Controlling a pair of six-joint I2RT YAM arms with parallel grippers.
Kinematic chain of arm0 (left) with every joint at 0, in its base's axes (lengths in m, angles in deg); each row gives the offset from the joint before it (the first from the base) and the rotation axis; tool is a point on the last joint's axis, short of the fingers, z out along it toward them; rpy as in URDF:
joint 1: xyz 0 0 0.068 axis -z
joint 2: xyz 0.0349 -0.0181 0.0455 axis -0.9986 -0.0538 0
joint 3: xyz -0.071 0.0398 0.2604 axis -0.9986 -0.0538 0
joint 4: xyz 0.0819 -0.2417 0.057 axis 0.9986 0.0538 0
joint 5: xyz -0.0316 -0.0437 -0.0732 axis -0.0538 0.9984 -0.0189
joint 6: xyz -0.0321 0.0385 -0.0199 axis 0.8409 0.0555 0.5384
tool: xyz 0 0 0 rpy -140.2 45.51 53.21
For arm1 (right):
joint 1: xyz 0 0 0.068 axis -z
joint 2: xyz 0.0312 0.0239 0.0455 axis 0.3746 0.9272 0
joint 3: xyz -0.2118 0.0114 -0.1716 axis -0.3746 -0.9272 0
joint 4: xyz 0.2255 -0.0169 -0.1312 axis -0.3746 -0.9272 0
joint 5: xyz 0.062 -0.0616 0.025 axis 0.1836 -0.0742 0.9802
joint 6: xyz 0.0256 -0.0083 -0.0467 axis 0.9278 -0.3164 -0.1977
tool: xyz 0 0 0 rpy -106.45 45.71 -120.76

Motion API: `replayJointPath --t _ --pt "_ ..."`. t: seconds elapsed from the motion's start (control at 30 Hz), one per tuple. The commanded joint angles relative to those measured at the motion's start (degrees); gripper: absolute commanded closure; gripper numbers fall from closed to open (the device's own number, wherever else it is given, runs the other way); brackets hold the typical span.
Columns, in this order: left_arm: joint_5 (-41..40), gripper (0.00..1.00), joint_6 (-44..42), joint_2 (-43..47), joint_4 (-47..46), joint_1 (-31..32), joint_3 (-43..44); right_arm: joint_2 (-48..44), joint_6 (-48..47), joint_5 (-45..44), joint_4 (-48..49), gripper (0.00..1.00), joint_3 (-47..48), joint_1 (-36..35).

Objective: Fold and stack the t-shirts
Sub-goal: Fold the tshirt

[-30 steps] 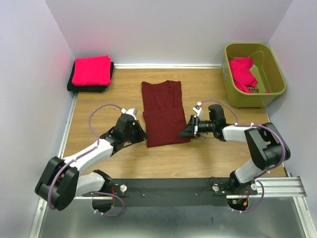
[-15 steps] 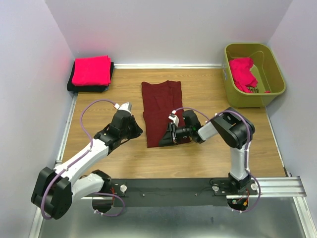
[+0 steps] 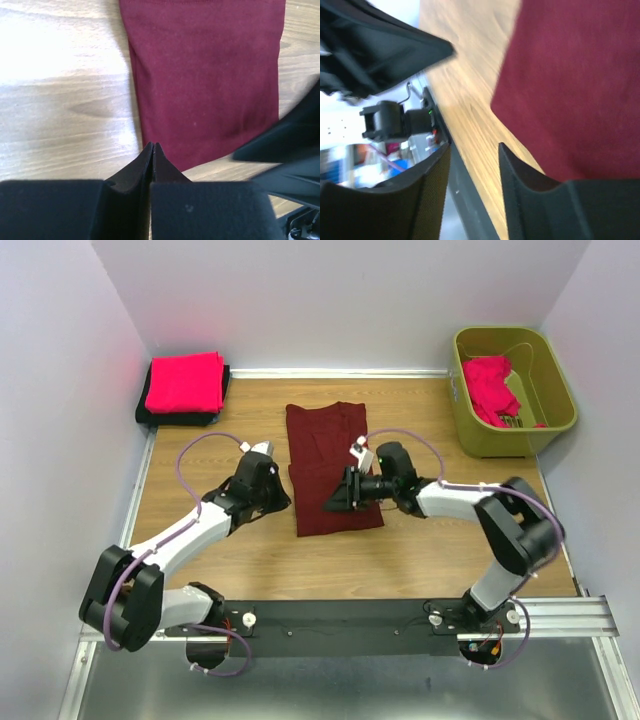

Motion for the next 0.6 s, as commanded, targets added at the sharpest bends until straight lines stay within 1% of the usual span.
replayJointPath --t 0.0,0.03,0.07,0.13,0.17,0.2,0.23,0.27,0.3,0.33,0.37,0.4,0.43,0.5,0.57 --pt "1.1 0.92 -3.0 -1.9 5.9 -0.1 4.9 -6.9 -13.5 -11.5 -23.2 0.47 4.2 1.0" --pt "0.5 0.92 -3.4 -2.0 7.4 0.5 5.6 -8.1 -14.4 -12.7 -24.5 0.47 4.0 1.2" --pt "-0.3 0.91 -3.3 -1.7 8.8 1.5 6.3 -9.1 -14.9 -14.0 -29.0 0.47 3.8 1.3" --pt "-1.6 0.91 -2.8 -0.9 12.0 2.3 6.5 -12.6 -15.3 -19.2 -32.5 0.46 3.2 1.3" --pt "-1.6 0.84 -2.3 -0.5 12.7 2.7 6.3 -13.6 -15.1 -21.6 -34.3 0.44 2.8 1.3" --pt "-1.6 0.83 -1.9 0.1 13.7 3.1 5.9 -14.8 -14.8 -24.4 -38.6 0.44 2.8 1.2" --pt "-1.6 0.79 -1.6 0.3 14.2 3.5 5.6 -16.4 -14.5 -29.4 -40.9 0.43 2.8 1.3" --pt "-1.6 0.76 -0.7 0.5 14.5 3.9 5.0 -17.2 -13.4 -31.8 -44.8 0.42 3.0 1.3" --pt "-1.6 0.75 -0.2 0.5 14.9 4.6 4.7 -17.9 -13.0 -33.9 -46.6 0.42 3.1 1.3" --pt "-1.6 0.7 0.1 0.3 15.2 4.9 4.5 -18.8 -12.3 -37.5 -48.2 0.42 3.4 1.3" --pt "-3.1 0.68 0.7 -0.1 15.9 5.4 4.4 -19.1 -11.9 -40.7 -51.4 0.42 4.1 1.3" --pt "-3.2 0.65 0.7 -0.2 16.1 5.4 4.5 -19.2 -11.7 -40.7 -52.7 0.42 4.5 1.3" --pt "-4.1 0.61 1.2 -0.4 16.5 6.1 4.6 -18.7 -11.5 -42.8 -53.9 0.42 5.0 1.3" --pt "-5.2 0.57 1.3 -1.1 17.3 6.5 5.1 -17.7 -11.2 -45.5 -56.9 0.42 6.6 1.3" --pt "-5.8 0.53 1.3 -1.9 17.4 6.9 5.6 -15.3 -11.2 -45.9 -58.6 0.42 8.1 1.1"
